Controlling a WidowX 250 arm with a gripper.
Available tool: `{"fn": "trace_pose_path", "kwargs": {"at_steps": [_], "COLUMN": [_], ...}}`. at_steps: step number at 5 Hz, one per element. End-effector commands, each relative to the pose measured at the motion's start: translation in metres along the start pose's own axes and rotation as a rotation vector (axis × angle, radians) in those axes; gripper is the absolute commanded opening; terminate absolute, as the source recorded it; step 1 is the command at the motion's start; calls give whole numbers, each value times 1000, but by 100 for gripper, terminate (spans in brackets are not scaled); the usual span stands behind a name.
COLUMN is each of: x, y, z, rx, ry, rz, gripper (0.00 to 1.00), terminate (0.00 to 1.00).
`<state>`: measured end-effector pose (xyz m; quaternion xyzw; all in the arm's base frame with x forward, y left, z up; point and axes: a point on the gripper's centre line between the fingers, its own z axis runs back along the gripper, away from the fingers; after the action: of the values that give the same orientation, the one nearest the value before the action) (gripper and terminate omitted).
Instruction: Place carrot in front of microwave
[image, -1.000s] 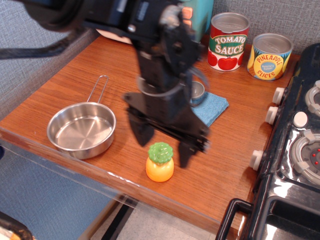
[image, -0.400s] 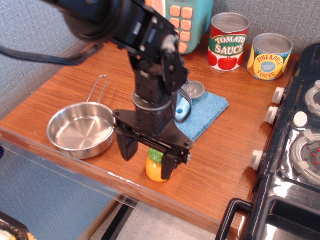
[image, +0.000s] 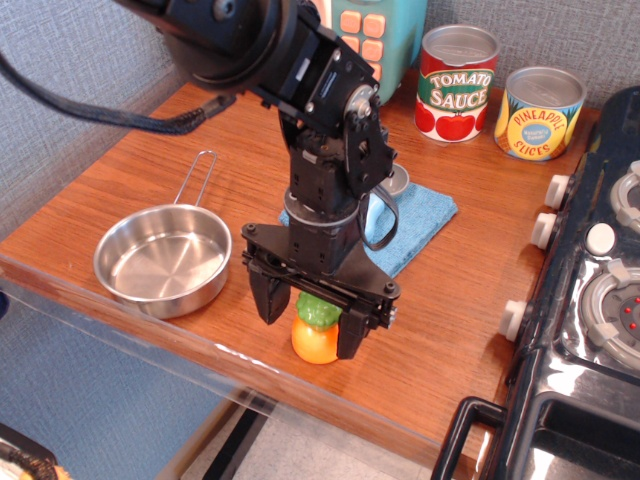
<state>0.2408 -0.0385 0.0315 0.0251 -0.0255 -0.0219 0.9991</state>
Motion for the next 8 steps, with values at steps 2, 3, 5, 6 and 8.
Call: {"fn": "trace_pose_path", "kwargs": {"at_steps": [2, 3, 5, 6, 8], "x": [-1, 0, 23, 39, 109], "y": [1, 6, 91, 137, 185], "z": [12, 28, 81, 75, 46], "rx": [-22, -47, -47, -45, -51], "ry": [-55, -96, -272, -273, -232], "rz": [-8, -12, 273, 435, 543], "gripper": [0, 0, 0, 0, 0], "terminate": [0, 0, 0, 0, 0]}}
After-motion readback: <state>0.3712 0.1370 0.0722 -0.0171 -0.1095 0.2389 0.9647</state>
